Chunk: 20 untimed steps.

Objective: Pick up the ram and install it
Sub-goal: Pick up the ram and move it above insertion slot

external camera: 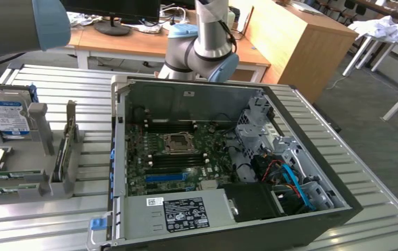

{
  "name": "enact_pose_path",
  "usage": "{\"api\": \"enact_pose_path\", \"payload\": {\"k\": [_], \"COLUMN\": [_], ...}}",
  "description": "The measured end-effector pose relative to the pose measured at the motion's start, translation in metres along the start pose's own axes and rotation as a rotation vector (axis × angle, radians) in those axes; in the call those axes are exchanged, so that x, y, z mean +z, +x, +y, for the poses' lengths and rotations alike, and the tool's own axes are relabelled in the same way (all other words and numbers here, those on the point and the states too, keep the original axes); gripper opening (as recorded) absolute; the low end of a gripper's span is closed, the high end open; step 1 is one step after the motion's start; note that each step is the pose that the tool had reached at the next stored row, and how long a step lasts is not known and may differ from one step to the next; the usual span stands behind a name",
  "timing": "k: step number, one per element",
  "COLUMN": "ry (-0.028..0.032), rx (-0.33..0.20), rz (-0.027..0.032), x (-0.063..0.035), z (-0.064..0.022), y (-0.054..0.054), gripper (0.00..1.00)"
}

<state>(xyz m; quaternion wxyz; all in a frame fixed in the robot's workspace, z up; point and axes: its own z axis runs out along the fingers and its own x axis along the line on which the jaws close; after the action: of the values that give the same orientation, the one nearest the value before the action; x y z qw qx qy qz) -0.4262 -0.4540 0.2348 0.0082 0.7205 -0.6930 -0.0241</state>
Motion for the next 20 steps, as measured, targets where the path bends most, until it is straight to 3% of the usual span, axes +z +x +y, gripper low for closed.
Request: {"api": "enact_pose_path", "payload": {"k": [20], "ry": [0.0002], "rx": [0.0], "rz": [-0.0002], "x": [0.0035], "z": [0.0], "y": [0.0041], "gripper": [0.35]}}
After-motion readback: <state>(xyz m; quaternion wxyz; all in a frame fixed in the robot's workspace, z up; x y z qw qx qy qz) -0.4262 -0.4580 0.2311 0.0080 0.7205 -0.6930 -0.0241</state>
